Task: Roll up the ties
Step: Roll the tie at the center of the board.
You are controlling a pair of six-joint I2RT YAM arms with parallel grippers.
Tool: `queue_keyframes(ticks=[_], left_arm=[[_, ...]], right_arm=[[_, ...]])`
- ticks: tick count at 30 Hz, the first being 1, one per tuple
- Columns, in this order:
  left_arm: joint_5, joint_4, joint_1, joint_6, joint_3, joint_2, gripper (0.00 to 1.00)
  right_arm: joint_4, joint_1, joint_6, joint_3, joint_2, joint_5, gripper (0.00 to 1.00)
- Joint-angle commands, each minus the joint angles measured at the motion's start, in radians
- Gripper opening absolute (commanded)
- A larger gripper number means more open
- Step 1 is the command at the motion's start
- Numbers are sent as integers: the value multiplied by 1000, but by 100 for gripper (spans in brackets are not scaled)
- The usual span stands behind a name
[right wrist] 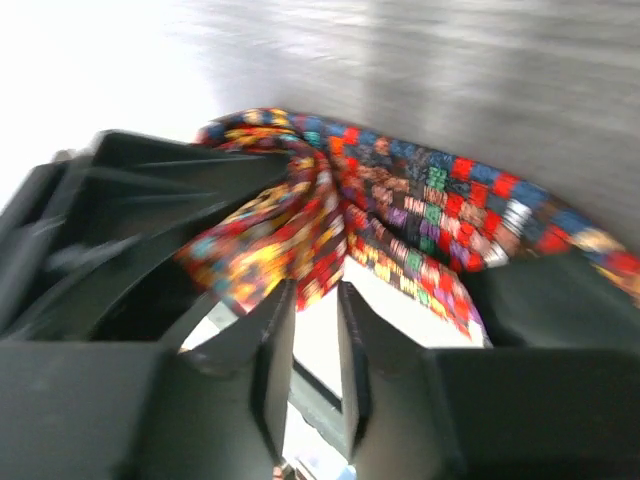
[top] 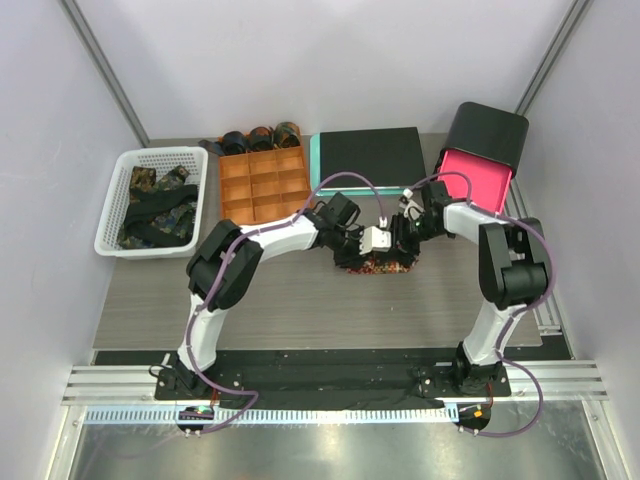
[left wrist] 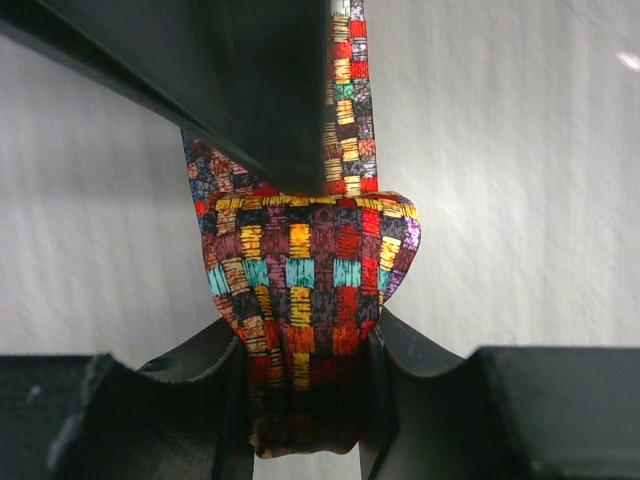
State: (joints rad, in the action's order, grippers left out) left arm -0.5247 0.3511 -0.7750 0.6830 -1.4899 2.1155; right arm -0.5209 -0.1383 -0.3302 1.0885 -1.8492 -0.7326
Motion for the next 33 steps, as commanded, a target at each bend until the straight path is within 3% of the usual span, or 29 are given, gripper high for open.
queue_keyframes(ticks=[1, 2, 6, 15, 25, 33], left_arm=[[-49, 216, 2, 70, 105, -78, 19], [-57, 232, 2, 78, 117, -87, 18], [-35, 235, 3, 73, 149, -109, 17], [60, 198, 3, -36, 54, -69, 17], [100, 238, -1, -30, 25, -42, 22], [109, 224, -10, -28, 42, -45, 25]], right_arm=[[-25, 8, 46, 8, 128, -59, 33], [-24, 6, 48, 8, 127, -71, 38], [48, -1, 5, -24, 91, -83, 40], [18, -37, 39, -47, 45, -70, 31], [191, -55, -102, -145, 134, -123, 47], [309, -96, -205, -150, 70, -110, 45]])
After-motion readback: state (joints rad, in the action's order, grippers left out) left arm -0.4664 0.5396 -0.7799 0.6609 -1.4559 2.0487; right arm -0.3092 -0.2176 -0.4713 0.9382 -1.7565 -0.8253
